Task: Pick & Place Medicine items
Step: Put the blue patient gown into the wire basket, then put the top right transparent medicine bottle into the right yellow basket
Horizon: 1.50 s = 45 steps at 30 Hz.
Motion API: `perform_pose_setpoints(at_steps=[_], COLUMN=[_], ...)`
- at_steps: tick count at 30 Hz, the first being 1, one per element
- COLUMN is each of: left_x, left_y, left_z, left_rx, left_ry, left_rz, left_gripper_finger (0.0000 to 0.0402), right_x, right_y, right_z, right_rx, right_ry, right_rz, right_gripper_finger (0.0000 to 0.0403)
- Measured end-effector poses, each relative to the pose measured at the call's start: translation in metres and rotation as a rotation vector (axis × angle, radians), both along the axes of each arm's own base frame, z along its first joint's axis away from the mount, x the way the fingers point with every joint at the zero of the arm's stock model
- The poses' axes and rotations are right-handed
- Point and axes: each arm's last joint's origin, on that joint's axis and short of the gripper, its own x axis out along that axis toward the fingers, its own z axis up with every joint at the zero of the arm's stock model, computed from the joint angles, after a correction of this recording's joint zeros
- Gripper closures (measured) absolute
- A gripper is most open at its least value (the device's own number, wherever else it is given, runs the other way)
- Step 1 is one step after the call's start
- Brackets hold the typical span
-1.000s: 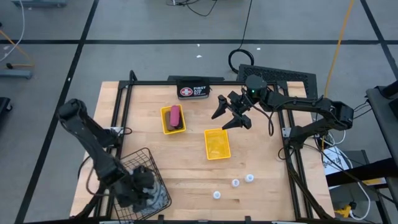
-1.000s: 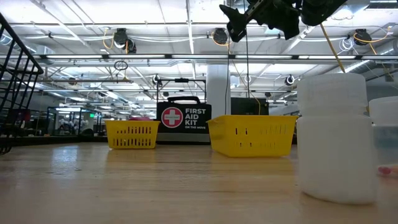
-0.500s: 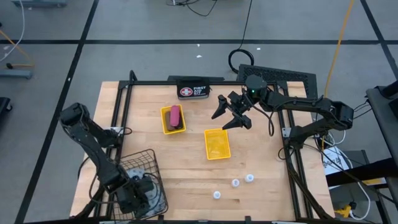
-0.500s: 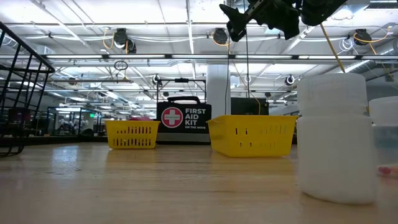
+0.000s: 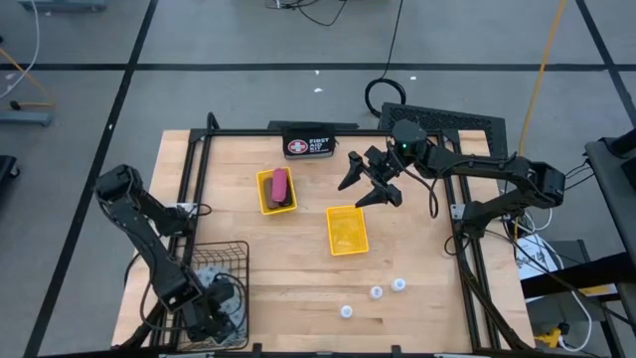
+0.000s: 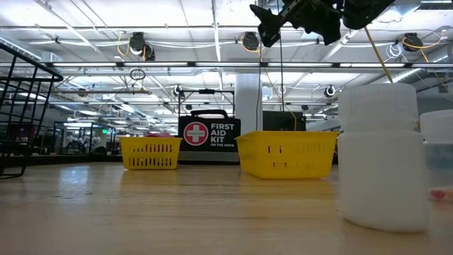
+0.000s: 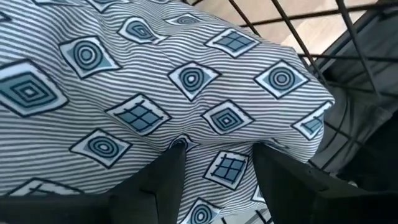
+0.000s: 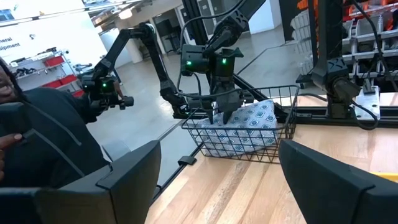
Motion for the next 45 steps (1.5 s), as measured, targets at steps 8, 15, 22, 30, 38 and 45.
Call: perform_pose_setpoints(at_steps=[8,15,22,30,38,45], left_x=[0.004,-0.003,-0.019,-0.038,-0.040,-0.028], left_y=[0.001,0.019,0.057,0.106,0.145,0.170], left_z=[0.004,0.041,0.092,0.137,0.150,0.127], left_rx=[-0.013,-0.035,0.059,0.640,0.825,0.818], left_ry=[-0.072,-0.295,-0.706,-1.177,-1.212,-1.416], left_rz=[-0.053,-0.052,-0.142,-0.295,-0.326,-0.427], left_gripper_finger=[0.0204,0.0204,0.0204,0.0204,0.0204,0.0204], right_x=[0.000,-0.002,-0.022,-0.081,-0.140,-0.141], right_y=[0.000,0.001,0.025,0.087,0.109,0.113], right_z=[0.000,0.002,0.027,0.059,0.054,0.014], right_rx=[-0.001,0.021,0.032,-0.106,-0.221,-0.110], right_ry=[0.000,0.014,-0.009,-0.101,0.013,0.141], right_rz=[0.000,-0.001,0.053,0.134,-0.038,-0.040], right_gripper_finger=[0.0092,0.0092,0.0092,0.0092,0.0092,0.0092])
